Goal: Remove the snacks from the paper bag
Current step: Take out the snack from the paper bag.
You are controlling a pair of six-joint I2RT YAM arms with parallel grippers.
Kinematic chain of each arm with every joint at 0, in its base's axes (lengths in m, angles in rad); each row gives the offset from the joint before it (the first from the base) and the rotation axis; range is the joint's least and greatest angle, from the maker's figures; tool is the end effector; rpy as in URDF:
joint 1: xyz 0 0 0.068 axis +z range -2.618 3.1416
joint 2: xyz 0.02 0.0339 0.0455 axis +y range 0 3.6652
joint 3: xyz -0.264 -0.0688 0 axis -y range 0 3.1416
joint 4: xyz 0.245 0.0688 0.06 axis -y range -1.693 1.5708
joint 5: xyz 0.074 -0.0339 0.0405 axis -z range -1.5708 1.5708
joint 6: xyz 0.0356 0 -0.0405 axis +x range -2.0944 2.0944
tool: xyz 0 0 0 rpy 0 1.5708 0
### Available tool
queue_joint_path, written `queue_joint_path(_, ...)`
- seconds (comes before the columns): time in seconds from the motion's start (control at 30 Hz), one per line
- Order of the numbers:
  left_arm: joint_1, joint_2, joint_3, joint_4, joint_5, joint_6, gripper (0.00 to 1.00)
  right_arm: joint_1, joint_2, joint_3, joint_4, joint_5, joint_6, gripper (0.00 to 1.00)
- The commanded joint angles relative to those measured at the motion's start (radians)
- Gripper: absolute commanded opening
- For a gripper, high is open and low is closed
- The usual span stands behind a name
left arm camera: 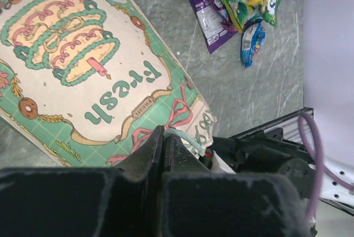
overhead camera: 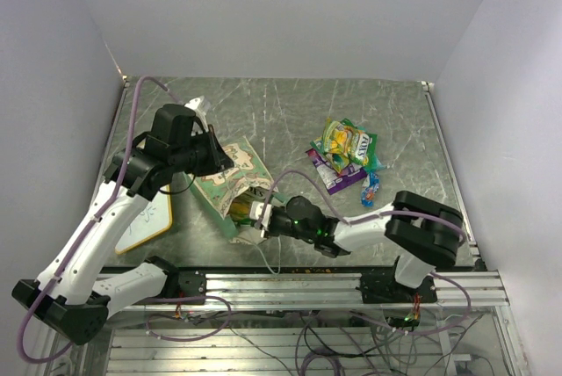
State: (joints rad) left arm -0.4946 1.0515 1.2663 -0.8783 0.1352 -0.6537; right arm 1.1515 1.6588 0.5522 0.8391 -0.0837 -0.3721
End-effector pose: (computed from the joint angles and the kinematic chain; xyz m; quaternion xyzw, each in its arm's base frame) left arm 0.1752 -0.0999 0.3862 -0.0418 0.8963 -0.2885 0.3342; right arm 0.1244 0.2863 0.1553 -0.5667 0.5573 0.2610 0.5479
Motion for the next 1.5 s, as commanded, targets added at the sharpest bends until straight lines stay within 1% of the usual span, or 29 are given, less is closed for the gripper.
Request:
queue_joint_path(0.0, -0.006, 0.021, 0.037, 0.050, -0.057, -0.048, 0.07, -0.001, -0.155, -0.052, -0.041, -0.071, -0.020, 0.00)
queue_joint_path(0.1, -0.006, 0.035, 0.041, 0.034, -0.097, -0.090, 0.07, -0.001, -0.261, -0.063, -0.152, -0.125, -0.049, 0.00)
queue_joint_path(0.17, -0.005, 0.037, 0.032, 0.054, -0.108, -0.107, 0.07, 0.000, -0.330, -0.070, -0.212, -0.144, -0.053, 0.00)
queue_joint_path(0.3, -0.006, 0.039, 0.006, 0.115, -0.068, -0.108, 0.07, -0.003, -0.441, -0.063, -0.345, -0.131, -0.036, 0.00)
queue_joint_path(0.37, -0.005, 0.046, -0.007, 0.138, -0.052, -0.112, 0.07, -0.003, -0.493, -0.052, -0.422, -0.150, -0.052, 0.00)
queue_joint_path(0.5, -0.004, 0.058, -0.031, 0.174, -0.034, -0.128, 0.07, -0.003, -0.577, -0.038, -0.523, -0.196, -0.074, 0.00)
queue_joint_path(0.57, -0.005, 0.063, -0.041, 0.189, -0.033, -0.142, 0.07, -0.003, -0.589, -0.027, -0.583, -0.161, -0.078, 0.00)
queue_joint_path(0.6, -0.005, 0.063, -0.041, 0.195, -0.032, -0.148, 0.07, -0.003, -0.581, -0.019, -0.609, -0.097, -0.059, 0.00)
queue_joint_path(0.63, -0.005, 0.065, -0.041, 0.204, -0.023, -0.154, 0.07, -0.007, -0.561, -0.006, -0.628, -0.002, -0.029, 0.00)
queue_joint_path(0.67, -0.005, 0.065, -0.040, 0.217, -0.012, -0.156, 0.07, -0.022, -0.537, 0.011, -0.643, 0.019, -0.015, 0.00)
queue_joint_path(0.77, -0.005, 0.072, -0.036, 0.232, 0.010, -0.162, 0.07, -0.043, -0.446, 0.084, -0.644, -0.008, -0.015, 0.00)
queue_joint_path(0.83, -0.005, 0.077, -0.023, 0.214, -0.007, -0.159, 0.07, -0.045, -0.431, 0.121, -0.660, -0.029, -0.052, 0.00)
queue_joint_path(0.93, -0.004, 0.081, -0.015, 0.201, -0.041, -0.153, 0.07, -0.065, -0.485, 0.098, -0.654, -0.062, -0.093, 0.00)
queue_joint_path(1.03, -0.004, 0.090, -0.014, 0.212, -0.035, -0.148, 0.07, -0.103, -0.549, 0.099, -0.679, -0.098, -0.081, 0.00)
queue_joint_path(1.17, -0.004, 0.118, 0.011, 0.181, -0.039, -0.131, 0.07, -0.108, -0.593, 0.167, -0.765, -0.122, -0.061, 0.00)
queue_joint_path(1.33, 0.002, 0.121, 0.024, 0.157, -0.072, -0.132, 0.07, -0.108, -0.634, 0.249, -0.843, -0.097, 0.005, 0.00)
queue_joint_path(1.47, 0.008, 0.113, 0.022, 0.165, -0.098, -0.146, 0.07, -0.110, -0.635, 0.321, -0.933, -0.069, 0.046, 0.00)
